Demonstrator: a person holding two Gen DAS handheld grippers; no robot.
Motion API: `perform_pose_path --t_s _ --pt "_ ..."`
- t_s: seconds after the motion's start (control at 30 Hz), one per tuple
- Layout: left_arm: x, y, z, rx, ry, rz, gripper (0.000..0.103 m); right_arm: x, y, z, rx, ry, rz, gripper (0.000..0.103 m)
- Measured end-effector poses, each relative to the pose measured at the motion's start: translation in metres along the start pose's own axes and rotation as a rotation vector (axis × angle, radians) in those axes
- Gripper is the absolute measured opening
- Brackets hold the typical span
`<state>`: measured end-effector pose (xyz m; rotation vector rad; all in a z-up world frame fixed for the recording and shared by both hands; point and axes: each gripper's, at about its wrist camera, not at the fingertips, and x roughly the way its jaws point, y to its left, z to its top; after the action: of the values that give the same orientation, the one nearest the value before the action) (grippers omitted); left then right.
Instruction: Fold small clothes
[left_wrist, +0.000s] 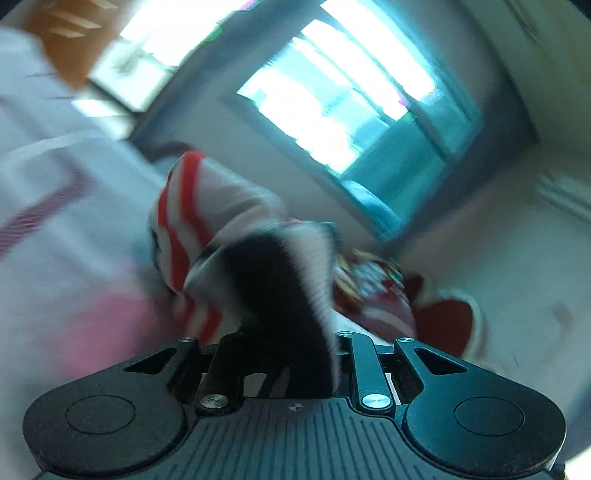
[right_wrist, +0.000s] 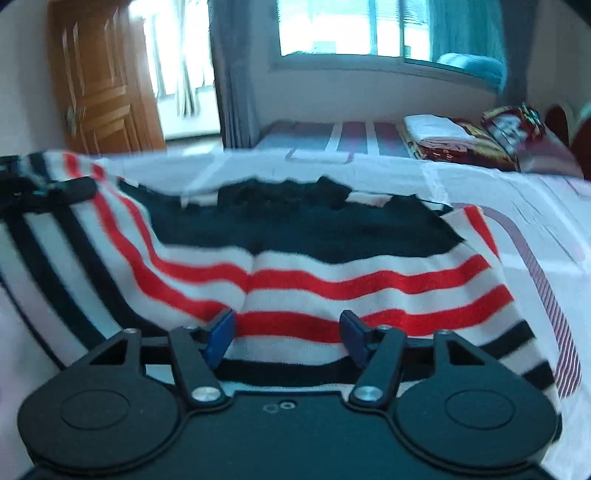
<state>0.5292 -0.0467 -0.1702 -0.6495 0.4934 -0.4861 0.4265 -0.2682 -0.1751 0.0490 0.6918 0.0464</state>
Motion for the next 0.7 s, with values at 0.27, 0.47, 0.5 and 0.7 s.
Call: perform_pose_path --t_s 0.27,0.47,0.5,0.7 --pt "0.077 -0.099 -0.051 0.263 0.258 -0.15 0.019 -0.045 -0.069 -0.002 0.173 -0.053 -0.028 0.063" --pt "0.091 -0.114 -0.078 0.354 0.344 -0.046 0.051 -0.065 -0.111 -0.022 0.261 -0.03 -0.035 0.063" --pt "0.089 -0.119 -0.073 0.333 0.354 -0.06 0.07 -0.067 -0.114 -0.024 0.271 -0.026 -0.023 0.063" --pt "0.041 -0.153 -0.077 0.317 0.327 -0.143 0.08 -0.093 -0.127 -0.024 0.303 -0.051 -0.002 0.065"
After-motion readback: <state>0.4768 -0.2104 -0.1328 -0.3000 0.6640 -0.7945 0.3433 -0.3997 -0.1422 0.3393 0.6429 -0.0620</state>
